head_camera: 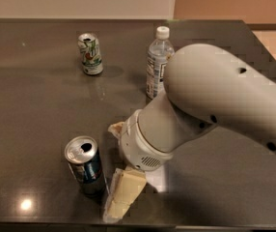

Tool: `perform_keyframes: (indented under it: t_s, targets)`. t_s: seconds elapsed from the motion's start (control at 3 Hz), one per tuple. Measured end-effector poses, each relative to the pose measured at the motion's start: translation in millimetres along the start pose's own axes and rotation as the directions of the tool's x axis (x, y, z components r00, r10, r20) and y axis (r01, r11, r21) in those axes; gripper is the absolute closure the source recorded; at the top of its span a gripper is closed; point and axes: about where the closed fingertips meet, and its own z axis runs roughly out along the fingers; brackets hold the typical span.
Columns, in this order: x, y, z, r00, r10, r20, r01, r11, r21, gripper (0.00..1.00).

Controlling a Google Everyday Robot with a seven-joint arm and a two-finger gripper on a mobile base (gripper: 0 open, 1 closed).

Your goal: Pick redbull can

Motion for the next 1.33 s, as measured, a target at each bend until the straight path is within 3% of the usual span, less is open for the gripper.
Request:
perform_keyframes:
  t_s: [0.33,1.0,1.33]
  targets:
    - [-22.5,0.9,11.1,1.0,0.005,-0.001,-0.005,0.9998,-0.018,0.0]
    - [-49.1,8.0,6.2,0.997,-0.015,0.074,0.02,0.9972,-0.072,0.0]
    - [-47.5,11.8,2.1,0.994,-0.023,0.11,0.034,0.9942,-0.102,0.18]
